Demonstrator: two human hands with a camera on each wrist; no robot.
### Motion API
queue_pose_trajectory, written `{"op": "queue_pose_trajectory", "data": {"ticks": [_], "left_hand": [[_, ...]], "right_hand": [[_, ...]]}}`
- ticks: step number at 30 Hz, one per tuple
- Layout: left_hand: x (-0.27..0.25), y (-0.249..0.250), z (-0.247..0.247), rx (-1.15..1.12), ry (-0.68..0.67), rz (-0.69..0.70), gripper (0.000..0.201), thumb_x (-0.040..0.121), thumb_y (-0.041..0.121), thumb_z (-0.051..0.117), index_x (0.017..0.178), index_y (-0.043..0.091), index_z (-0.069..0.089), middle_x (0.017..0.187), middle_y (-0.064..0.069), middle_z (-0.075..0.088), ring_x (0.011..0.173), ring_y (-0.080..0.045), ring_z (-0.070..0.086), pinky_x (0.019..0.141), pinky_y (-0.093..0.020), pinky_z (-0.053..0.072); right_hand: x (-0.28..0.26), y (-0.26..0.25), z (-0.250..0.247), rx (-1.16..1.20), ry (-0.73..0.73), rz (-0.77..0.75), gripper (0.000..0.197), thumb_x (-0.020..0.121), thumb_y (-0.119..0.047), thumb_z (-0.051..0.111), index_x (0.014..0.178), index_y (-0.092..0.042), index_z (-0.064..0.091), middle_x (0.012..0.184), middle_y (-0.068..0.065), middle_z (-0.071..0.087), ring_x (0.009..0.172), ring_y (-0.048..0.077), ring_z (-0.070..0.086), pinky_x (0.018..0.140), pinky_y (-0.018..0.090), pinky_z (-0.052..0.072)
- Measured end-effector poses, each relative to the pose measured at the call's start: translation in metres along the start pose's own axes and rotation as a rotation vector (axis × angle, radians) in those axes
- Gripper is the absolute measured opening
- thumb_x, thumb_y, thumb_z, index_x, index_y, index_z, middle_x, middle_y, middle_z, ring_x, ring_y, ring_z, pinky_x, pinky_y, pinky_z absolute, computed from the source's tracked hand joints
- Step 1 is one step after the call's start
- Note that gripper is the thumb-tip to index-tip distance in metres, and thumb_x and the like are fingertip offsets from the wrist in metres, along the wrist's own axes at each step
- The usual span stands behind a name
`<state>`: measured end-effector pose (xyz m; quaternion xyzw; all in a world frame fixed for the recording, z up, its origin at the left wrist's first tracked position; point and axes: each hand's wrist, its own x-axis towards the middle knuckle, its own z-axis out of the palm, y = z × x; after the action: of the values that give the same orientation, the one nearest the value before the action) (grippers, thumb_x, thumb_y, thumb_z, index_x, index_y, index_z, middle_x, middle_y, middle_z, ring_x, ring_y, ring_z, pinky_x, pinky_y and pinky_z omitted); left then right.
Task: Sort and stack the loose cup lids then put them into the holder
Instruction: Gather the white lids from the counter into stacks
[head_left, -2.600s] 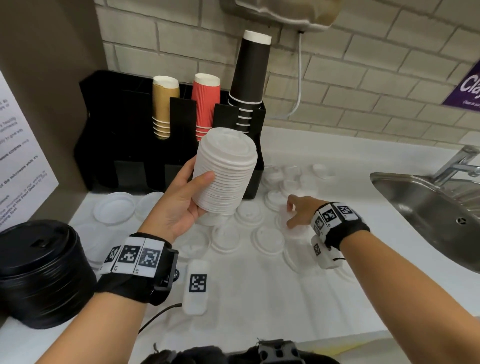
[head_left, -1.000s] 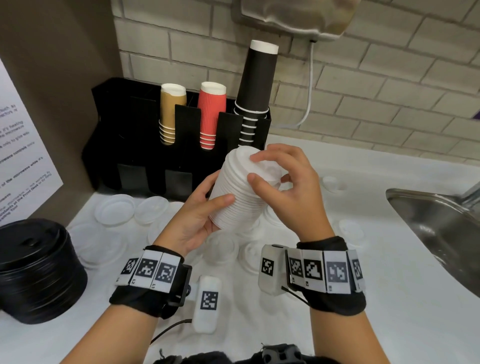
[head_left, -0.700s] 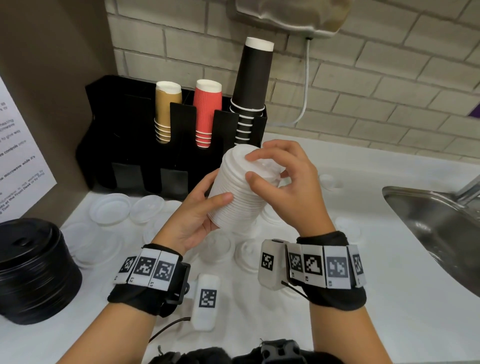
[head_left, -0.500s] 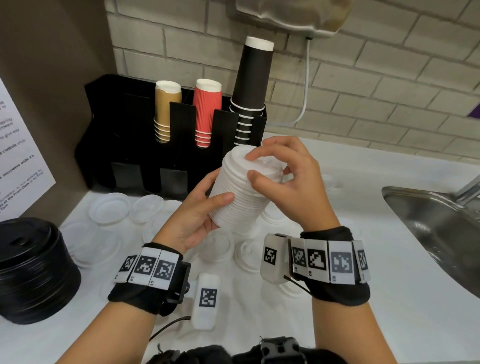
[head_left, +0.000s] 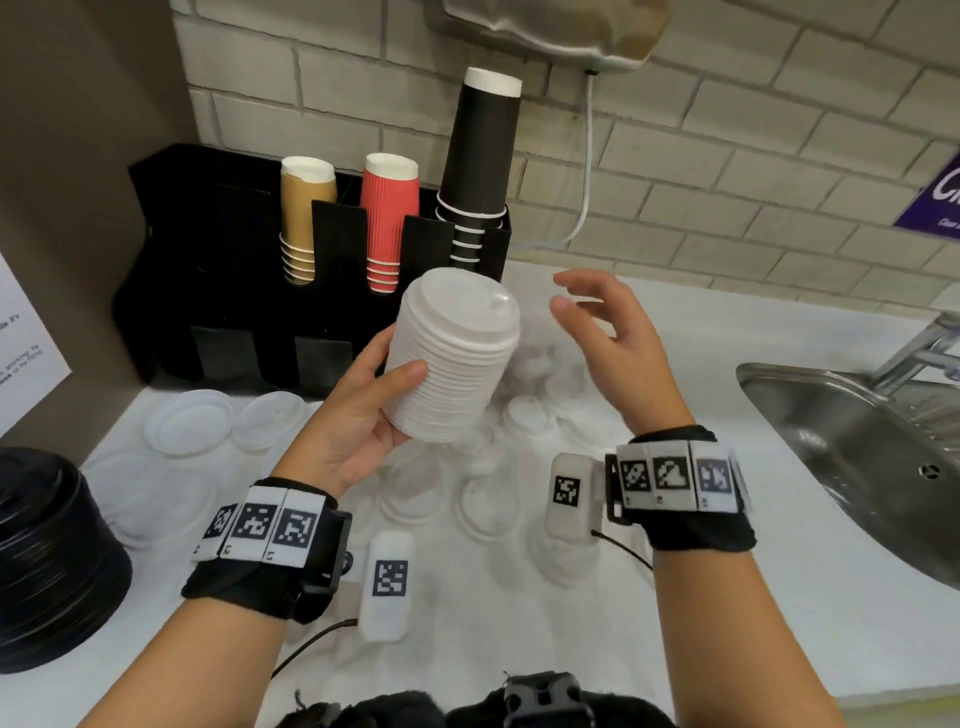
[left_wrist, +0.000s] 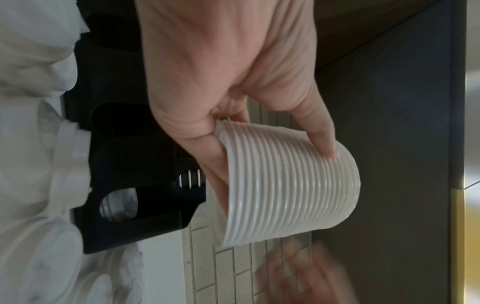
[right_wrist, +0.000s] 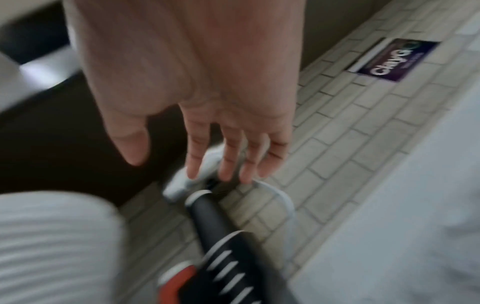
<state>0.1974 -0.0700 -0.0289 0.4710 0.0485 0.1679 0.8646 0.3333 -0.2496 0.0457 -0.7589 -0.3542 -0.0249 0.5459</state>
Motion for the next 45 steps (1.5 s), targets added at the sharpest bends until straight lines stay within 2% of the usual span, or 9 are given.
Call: {"op": "queue_pose_trajectory", "data": {"ticks": [4, 11, 17, 21, 26, 30, 34, 40, 45], "left_hand": [[0.002, 0.006, -0.004, -0.030, 0.008, 0.019, 0.094, 0.039, 0.044, 0.098, 0.124, 0.032, 0.061, 0.122, 0.003, 0.069, 0.113, -0.019, 0.066, 0.073, -0.031, 0.059], [-0.002, 0.008, -0.006, 0.007, -0.002, 0.015, 0.098, 0.039, 0.046, 0.098, 0.128, 0.031, 0.059, 0.126, 0.002, 0.067, 0.115, -0.019, 0.065, 0.076, -0.032, 0.060], [-0.006, 0.009, -0.005, 0.052, -0.001, 0.010, 0.106, 0.039, 0.048, 0.097, 0.134, 0.029, 0.055, 0.128, 0.000, 0.066, 0.116, -0.020, 0.065, 0.075, -0.032, 0.059], [-0.009, 0.007, -0.005, 0.054, -0.001, 0.001, 0.103, 0.038, 0.048, 0.097, 0.132, 0.031, 0.056, 0.125, 0.002, 0.068, 0.115, -0.019, 0.065, 0.074, -0.032, 0.059], [-0.008, 0.003, 0.002, 0.045, -0.009, -0.016, 0.102, 0.039, 0.047, 0.097, 0.131, 0.031, 0.056, 0.122, 0.002, 0.069, 0.113, -0.019, 0.066, 0.073, -0.031, 0.059], [-0.008, 0.001, 0.005, 0.051, 0.001, -0.018, 0.101, 0.037, 0.048, 0.097, 0.128, 0.033, 0.057, 0.118, 0.004, 0.071, 0.110, -0.017, 0.068, 0.071, -0.031, 0.059], [-0.010, 0.000, 0.005, 0.063, 0.031, -0.013, 0.092, 0.045, 0.041, 0.094, 0.129, 0.033, 0.056, 0.117, 0.005, 0.071, 0.108, -0.016, 0.068, 0.071, -0.030, 0.059], [-0.014, 0.000, 0.008, 0.062, 0.050, -0.013, 0.062, 0.073, 0.025, 0.070, 0.132, 0.032, 0.055, 0.117, 0.005, 0.070, 0.107, -0.017, 0.069, 0.072, -0.032, 0.059], [-0.016, 0.001, 0.009, 0.073, 0.008, -0.018, 0.066, 0.068, 0.024, 0.076, 0.130, 0.034, 0.055, 0.115, 0.005, 0.071, 0.105, -0.017, 0.069, 0.071, -0.032, 0.059]], "right_hand": [[0.037, 0.078, -0.056, -0.474, -0.243, 0.575, 0.053, 0.089, -0.044, 0.061, 0.137, -0.027, 0.046, 0.141, 0.009, 0.045, 0.124, 0.026, 0.048, 0.091, 0.029, 0.038], [0.040, 0.156, -0.083, -0.968, -0.539, 0.818, 0.074, 0.084, -0.041, 0.069, 0.147, -0.021, 0.035, 0.155, 0.005, 0.031, 0.141, 0.027, 0.030, 0.112, 0.036, 0.027], [0.026, 0.173, -0.092, -1.211, -0.678, 0.733, 0.055, 0.090, -0.026, 0.064, 0.141, -0.029, 0.043, 0.154, -0.004, 0.032, 0.138, 0.023, 0.036, 0.111, 0.032, 0.034], [0.036, 0.142, -0.081, -1.094, -0.529, 0.711, 0.057, 0.089, -0.031, 0.063, 0.141, -0.024, 0.040, 0.144, 0.007, 0.045, 0.128, 0.028, 0.046, 0.102, 0.032, 0.040], [0.038, 0.053, -0.055, -0.223, -0.392, 0.502, 0.042, 0.088, -0.029, 0.060, 0.126, -0.041, 0.047, 0.118, 0.005, 0.052, 0.104, 0.020, 0.056, 0.077, 0.031, 0.053], [0.015, -0.008, -0.035, 0.184, -0.417, 0.164, 0.055, 0.071, -0.032, 0.066, 0.122, -0.043, 0.051, 0.127, 0.010, 0.051, 0.106, 0.025, 0.059, 0.088, 0.038, 0.051], [0.001, -0.037, -0.017, 0.089, -0.409, -0.080, 0.062, 0.075, -0.025, 0.073, 0.131, -0.030, 0.047, 0.124, 0.000, 0.053, 0.105, 0.016, 0.056, 0.083, 0.033, 0.052], [-0.004, -0.050, -0.001, -0.099, -0.406, -0.160, 0.055, 0.080, -0.023, 0.076, 0.128, -0.032, 0.050, 0.121, -0.011, 0.053, 0.105, 0.009, 0.052, 0.078, 0.035, 0.051], [0.003, -0.055, 0.002, -0.143, -0.441, -0.192, 0.053, 0.083, -0.018, 0.073, 0.130, -0.028, 0.052, 0.117, -0.008, 0.056, 0.100, 0.004, 0.052, 0.071, 0.011, 0.044]]}}
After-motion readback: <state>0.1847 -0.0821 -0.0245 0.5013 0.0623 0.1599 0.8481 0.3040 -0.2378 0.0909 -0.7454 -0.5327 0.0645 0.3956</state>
